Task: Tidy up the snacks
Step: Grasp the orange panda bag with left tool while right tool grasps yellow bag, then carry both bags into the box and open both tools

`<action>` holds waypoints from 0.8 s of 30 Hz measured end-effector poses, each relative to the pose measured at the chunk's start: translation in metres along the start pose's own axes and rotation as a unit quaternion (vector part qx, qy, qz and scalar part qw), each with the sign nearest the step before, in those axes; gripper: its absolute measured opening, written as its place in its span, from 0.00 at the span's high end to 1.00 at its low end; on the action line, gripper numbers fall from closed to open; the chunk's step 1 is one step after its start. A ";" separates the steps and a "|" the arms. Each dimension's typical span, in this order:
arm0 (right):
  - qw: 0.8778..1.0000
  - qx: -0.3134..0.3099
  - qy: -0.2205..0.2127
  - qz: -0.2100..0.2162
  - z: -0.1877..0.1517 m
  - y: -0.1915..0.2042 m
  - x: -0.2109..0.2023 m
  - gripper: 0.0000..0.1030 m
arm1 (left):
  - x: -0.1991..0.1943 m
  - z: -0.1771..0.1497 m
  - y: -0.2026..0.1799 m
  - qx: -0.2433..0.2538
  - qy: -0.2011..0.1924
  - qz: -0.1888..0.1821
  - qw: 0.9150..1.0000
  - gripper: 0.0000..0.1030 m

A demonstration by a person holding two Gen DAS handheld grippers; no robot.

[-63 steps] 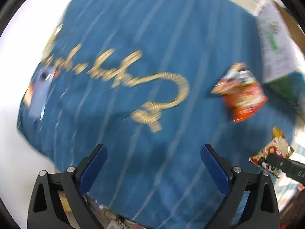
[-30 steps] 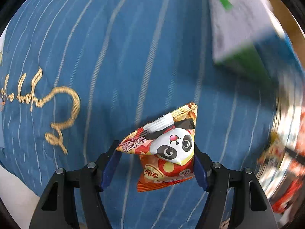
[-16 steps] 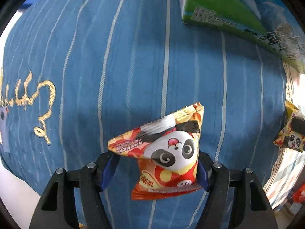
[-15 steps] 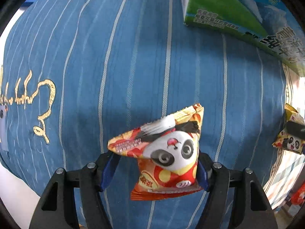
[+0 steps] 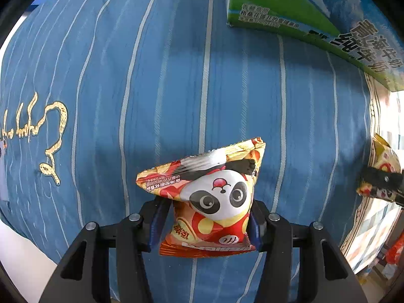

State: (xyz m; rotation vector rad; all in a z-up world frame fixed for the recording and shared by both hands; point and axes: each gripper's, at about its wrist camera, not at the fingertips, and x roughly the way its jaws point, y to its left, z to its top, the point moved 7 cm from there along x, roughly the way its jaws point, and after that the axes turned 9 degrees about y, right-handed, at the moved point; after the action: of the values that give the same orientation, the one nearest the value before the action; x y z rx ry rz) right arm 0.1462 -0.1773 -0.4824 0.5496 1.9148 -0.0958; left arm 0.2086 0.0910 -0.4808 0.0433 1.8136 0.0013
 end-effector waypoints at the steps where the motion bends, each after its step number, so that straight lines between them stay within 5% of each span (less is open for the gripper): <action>1: 1.000 -0.007 0.007 0.004 -0.002 -0.003 -0.001 0.44 | 0.001 0.000 0.002 -0.001 0.001 0.000 1.000 0.50; 2: 1.000 -0.011 0.008 0.007 -0.003 -0.005 -0.002 0.41 | 0.004 -0.002 0.005 -0.002 0.003 -0.001 1.000 0.50; 4: 1.000 -0.003 0.000 -0.008 -0.005 -0.017 -0.010 0.07 | 0.006 -0.002 0.006 -0.002 0.005 0.000 1.000 0.50; 5: 1.000 0.003 -0.015 -0.028 -0.004 -0.026 -0.018 0.04 | 0.011 -0.001 0.014 -0.001 0.006 0.002 1.000 0.50; 9: 0.995 0.029 -0.053 -0.080 -0.009 -0.041 -0.048 0.04 | 0.018 0.010 0.014 0.021 -0.003 0.002 1.000 0.50; 13: 0.993 -0.001 -0.099 -0.058 -0.024 -0.012 -0.074 0.04 | 0.014 0.006 0.008 0.024 -0.002 0.003 1.000 0.50; 17: 0.995 -0.028 -0.080 -0.060 -0.031 0.011 -0.065 0.06 | 0.012 0.005 0.005 0.022 -0.001 0.008 1.000 0.50; 19: 0.995 -0.031 -0.057 -0.072 -0.020 0.029 -0.050 0.19 | 0.011 0.005 0.004 0.023 0.000 0.013 1.000 0.50; 23: 0.992 -0.031 -0.031 -0.119 -0.011 0.038 -0.024 0.23 | 0.008 0.004 0.000 0.020 0.001 0.020 1.000 0.50; 24: 0.991 -0.029 -0.032 -0.130 -0.007 0.038 -0.021 0.32 | 0.008 0.004 -0.001 0.019 0.002 0.021 1.000 0.50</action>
State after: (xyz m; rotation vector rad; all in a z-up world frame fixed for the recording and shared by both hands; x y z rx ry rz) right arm 0.1629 -0.1483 -0.4535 0.2535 1.9128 -0.2227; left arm 0.2109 0.0904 -0.4895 0.1089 1.8163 -0.0035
